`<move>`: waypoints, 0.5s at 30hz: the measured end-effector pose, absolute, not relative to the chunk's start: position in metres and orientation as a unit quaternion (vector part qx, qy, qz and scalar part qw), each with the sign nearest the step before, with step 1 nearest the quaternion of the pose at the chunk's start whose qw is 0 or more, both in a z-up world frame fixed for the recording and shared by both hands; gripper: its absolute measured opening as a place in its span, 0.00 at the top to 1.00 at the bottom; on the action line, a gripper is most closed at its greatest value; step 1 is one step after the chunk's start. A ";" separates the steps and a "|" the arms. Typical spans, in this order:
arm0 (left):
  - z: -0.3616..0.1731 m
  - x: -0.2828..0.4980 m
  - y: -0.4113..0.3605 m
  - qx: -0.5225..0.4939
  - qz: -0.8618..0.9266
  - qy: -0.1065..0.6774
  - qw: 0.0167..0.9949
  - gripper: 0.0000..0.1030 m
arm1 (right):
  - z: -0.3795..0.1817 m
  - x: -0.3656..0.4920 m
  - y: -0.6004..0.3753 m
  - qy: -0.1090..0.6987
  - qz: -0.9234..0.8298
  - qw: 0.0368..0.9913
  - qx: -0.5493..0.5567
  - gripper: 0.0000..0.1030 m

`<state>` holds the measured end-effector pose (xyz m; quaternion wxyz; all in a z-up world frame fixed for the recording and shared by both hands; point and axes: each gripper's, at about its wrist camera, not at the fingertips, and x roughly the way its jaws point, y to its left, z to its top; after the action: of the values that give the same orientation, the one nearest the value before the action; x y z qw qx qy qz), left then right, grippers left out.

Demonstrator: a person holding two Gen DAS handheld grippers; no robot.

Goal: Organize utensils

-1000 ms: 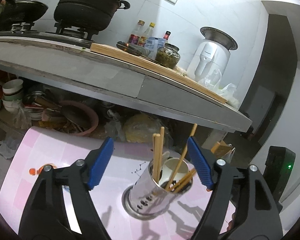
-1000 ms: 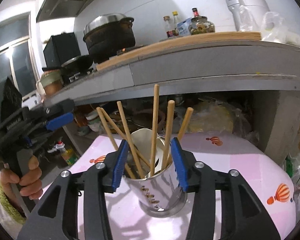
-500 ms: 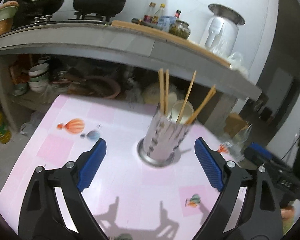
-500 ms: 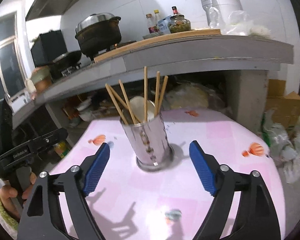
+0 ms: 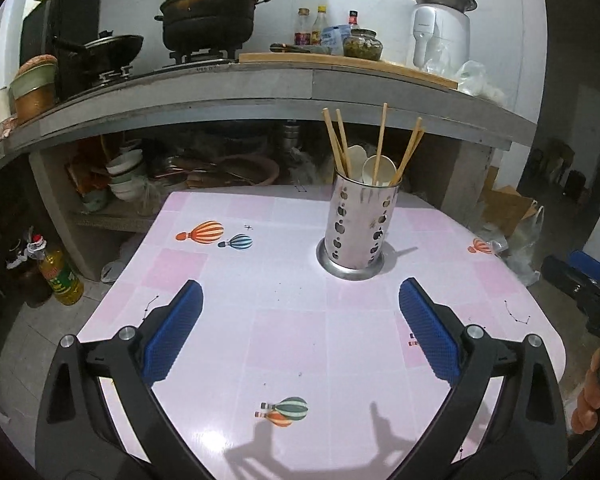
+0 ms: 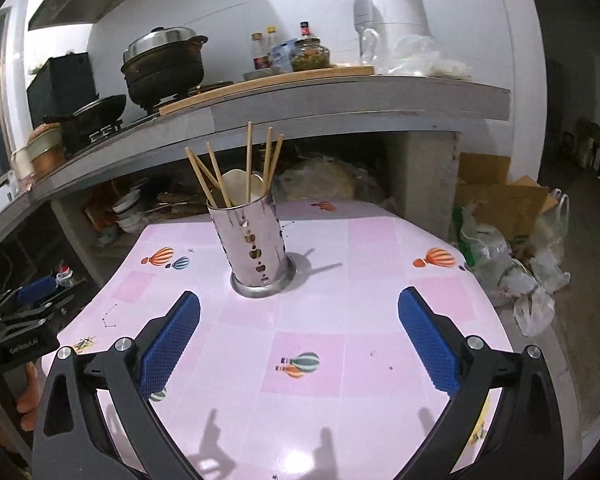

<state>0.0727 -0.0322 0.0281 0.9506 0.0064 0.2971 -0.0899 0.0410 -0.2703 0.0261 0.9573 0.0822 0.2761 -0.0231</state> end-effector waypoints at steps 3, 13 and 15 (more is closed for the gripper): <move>0.031 0.064 -0.034 0.014 -0.080 0.287 0.954 0.08 | 0.029 0.034 -0.268 0.273 -0.028 0.959 0.073 0.06; 0.037 0.068 -0.023 -0.011 -0.033 0.302 0.953 0.08 | 0.032 0.030 -0.265 0.270 -0.031 0.960 0.070 0.06; 0.036 0.068 -0.019 -0.018 -0.027 0.304 0.952 0.08 | 0.031 0.030 -0.266 0.269 -0.030 0.960 0.070 0.06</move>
<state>0.0677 -0.0191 0.0360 0.9521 -0.0178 0.3040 -0.0273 0.0298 -0.2656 0.0314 0.9600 0.0702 0.2693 -0.0300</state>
